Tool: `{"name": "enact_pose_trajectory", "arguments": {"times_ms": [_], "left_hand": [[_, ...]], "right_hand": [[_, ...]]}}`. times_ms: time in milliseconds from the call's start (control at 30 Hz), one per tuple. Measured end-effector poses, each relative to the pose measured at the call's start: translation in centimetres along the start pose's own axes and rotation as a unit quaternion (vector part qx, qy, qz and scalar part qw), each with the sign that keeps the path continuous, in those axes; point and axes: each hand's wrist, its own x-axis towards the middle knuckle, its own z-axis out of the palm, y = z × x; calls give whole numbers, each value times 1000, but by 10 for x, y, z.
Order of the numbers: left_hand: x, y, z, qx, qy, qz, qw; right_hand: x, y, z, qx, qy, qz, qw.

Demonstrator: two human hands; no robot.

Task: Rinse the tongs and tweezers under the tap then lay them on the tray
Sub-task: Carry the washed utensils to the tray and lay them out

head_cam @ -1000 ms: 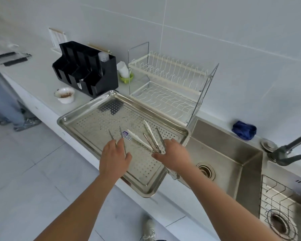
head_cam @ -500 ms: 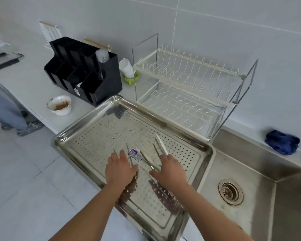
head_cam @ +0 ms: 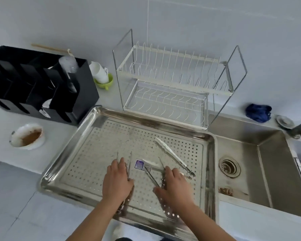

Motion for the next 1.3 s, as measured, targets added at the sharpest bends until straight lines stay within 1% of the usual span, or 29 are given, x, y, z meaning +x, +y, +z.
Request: {"name": "enact_pose_trajectory", "arguments": {"times_ms": [133, 200, 267, 433, 533, 600, 700, 767, 867, 1100, 1300], "left_hand": [[5, -21, -7, -12, -9, 47, 999], [6, -29, -8, -21, -14, 61, 998], [8, -34, -9, -26, -16, 69, 997], [15, -32, -8, 1, -23, 88, 996], [19, -33, -9, 11, -25, 81, 996], [22, -38, -11, 16, -26, 73, 997], [30, -46, -15, 20, -20, 64, 998], [35, -49, -17, 13, -11, 56, 998], [40, -52, -20, 11, -4, 53, 999], [57, -70, -30, 24, -13, 32, 999], [78, -94, -41, 20, -40, 40, 998]], "right_hand": [[-11, -11, 1, -9, 25, 85, 996], [-19, -8, -3, -12, 51, 125, 991], [-27, -6, -7, -13, 66, 145, 987], [-30, -18, 6, -10, -16, 125, 992], [-23, -27, 15, -9, -11, 112, 994], [-18, -32, 19, 16, -2, 103, 995], [-9, -44, 27, 28, 6, 57, 998], [-5, -53, 33, 24, -4, 29, 999], [6, -63, 36, 17, -10, 10, 1000], [30, -89, 40, 9, -4, 10, 1000], [39, -126, 46, 15, 9, 74, 997]]}}
